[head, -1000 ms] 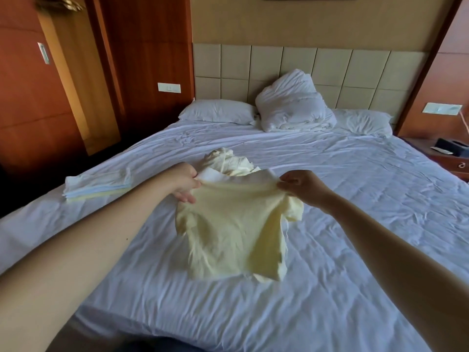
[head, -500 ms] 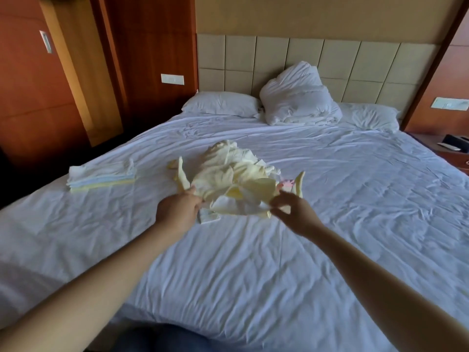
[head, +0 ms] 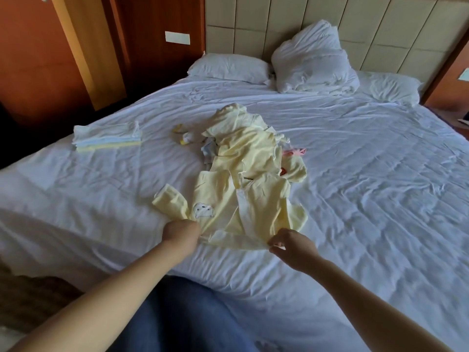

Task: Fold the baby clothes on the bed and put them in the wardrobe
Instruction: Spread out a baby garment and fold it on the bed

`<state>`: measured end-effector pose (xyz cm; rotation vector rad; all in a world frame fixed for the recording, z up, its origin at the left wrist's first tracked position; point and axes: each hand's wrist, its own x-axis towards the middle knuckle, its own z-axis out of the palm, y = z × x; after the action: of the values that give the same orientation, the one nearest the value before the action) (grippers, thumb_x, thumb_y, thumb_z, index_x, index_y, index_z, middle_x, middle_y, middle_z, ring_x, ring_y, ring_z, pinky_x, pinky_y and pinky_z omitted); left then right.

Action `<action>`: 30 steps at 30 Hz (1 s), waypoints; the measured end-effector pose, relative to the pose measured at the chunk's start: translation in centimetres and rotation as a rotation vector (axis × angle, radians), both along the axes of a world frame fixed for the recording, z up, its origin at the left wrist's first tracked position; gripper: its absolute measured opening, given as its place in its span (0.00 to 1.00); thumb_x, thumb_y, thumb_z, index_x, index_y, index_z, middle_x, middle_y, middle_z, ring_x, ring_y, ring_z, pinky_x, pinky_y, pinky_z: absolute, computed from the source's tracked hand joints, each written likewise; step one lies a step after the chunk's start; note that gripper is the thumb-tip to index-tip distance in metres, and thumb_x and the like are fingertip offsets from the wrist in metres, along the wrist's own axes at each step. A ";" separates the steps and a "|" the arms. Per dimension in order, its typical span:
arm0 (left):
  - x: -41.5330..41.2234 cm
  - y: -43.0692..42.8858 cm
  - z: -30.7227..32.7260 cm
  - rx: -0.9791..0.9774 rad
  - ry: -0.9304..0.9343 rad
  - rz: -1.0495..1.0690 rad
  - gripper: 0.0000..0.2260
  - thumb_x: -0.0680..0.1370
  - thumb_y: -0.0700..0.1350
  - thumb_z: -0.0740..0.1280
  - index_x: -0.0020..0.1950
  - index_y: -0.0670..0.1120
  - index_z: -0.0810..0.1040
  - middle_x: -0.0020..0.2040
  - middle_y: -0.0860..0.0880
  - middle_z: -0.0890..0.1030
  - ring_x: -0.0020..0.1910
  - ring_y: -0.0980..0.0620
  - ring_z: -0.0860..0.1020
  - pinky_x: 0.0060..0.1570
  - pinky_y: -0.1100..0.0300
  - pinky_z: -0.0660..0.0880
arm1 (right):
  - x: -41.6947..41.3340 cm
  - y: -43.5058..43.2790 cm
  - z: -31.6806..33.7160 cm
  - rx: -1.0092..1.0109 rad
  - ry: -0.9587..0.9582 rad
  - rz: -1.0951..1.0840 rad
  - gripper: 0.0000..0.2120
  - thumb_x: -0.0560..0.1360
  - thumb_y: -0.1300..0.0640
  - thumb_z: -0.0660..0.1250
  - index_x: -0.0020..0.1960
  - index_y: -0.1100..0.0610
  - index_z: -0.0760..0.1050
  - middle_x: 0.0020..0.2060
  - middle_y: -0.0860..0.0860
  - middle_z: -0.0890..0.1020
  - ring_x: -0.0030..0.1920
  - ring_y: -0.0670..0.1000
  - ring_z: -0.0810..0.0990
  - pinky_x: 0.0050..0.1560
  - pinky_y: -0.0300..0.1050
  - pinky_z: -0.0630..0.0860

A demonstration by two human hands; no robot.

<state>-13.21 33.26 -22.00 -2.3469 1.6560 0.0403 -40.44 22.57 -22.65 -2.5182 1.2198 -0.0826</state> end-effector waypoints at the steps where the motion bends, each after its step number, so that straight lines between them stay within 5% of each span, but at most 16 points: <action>1: -0.1 0.0 0.1 0.027 -0.019 -0.002 0.13 0.79 0.38 0.59 0.57 0.46 0.80 0.52 0.49 0.80 0.51 0.47 0.80 0.43 0.59 0.73 | 0.0 0.2 -0.2 0.010 0.032 0.019 0.09 0.77 0.49 0.66 0.55 0.44 0.80 0.50 0.40 0.78 0.53 0.42 0.77 0.47 0.38 0.73; 7: -0.6 -1.0 1.2 0.055 -0.028 0.012 0.10 0.78 0.42 0.63 0.56 0.47 0.80 0.56 0.49 0.80 0.57 0.48 0.78 0.46 0.59 0.71 | 0.2 -0.3 0.1 0.115 0.105 0.077 0.08 0.74 0.47 0.66 0.51 0.43 0.82 0.42 0.36 0.77 0.45 0.40 0.77 0.41 0.36 0.70; 12: -0.3 -1.8 0.8 -0.136 0.219 -0.020 0.15 0.77 0.57 0.62 0.46 0.47 0.80 0.41 0.51 0.82 0.43 0.51 0.79 0.38 0.59 0.72 | 2.2 -1.3 1.7 0.096 0.058 0.071 0.09 0.76 0.49 0.65 0.51 0.46 0.83 0.46 0.42 0.83 0.45 0.43 0.78 0.46 0.41 0.76; 19: -1.5 -5.3 -0.8 -0.263 0.490 -0.040 0.20 0.72 0.63 0.68 0.57 0.53 0.77 0.52 0.55 0.79 0.53 0.51 0.78 0.50 0.57 0.74 | 8.0 -5.3 2.0 0.084 -0.118 0.085 0.13 0.76 0.54 0.64 0.59 0.44 0.78 0.55 0.42 0.82 0.56 0.45 0.79 0.55 0.45 0.77; 23: -1.9 -6.8 -1.7 -0.291 0.517 -0.004 0.14 0.70 0.60 0.68 0.51 0.54 0.76 0.49 0.56 0.78 0.49 0.52 0.79 0.43 0.60 0.70 | 11.0 -7.6 0.5 0.043 -0.040 0.127 0.21 0.75 0.54 0.65 0.66 0.42 0.73 0.64 0.44 0.77 0.62 0.46 0.76 0.55 0.44 0.75; 26: -1.4 -7.4 -2.6 -0.372 0.536 -0.008 0.09 0.74 0.51 0.65 0.53 0.54 0.79 0.55 0.54 0.80 0.58 0.48 0.76 0.52 0.60 0.70 | 12.0 -8.4 -1.0 0.077 0.001 0.140 0.24 0.72 0.52 0.69 0.67 0.43 0.72 0.66 0.44 0.72 0.63 0.47 0.74 0.56 0.45 0.75; 30: -0.4 -7.6 -3.5 -0.420 0.627 0.030 0.09 0.74 0.51 0.66 0.52 0.53 0.80 0.48 0.54 0.82 0.60 0.45 0.73 0.50 0.59 0.68 | 12.8 -8.9 -2.2 -0.006 -0.020 0.114 0.13 0.74 0.48 0.67 0.59 0.43 0.78 0.62 0.44 0.72 0.59 0.47 0.75 0.49 0.45 0.76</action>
<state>-13.56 25.70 -25.49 -2.8746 2.0630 0.5331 -27.64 13.67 -24.81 -2.5793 1.0680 -0.0830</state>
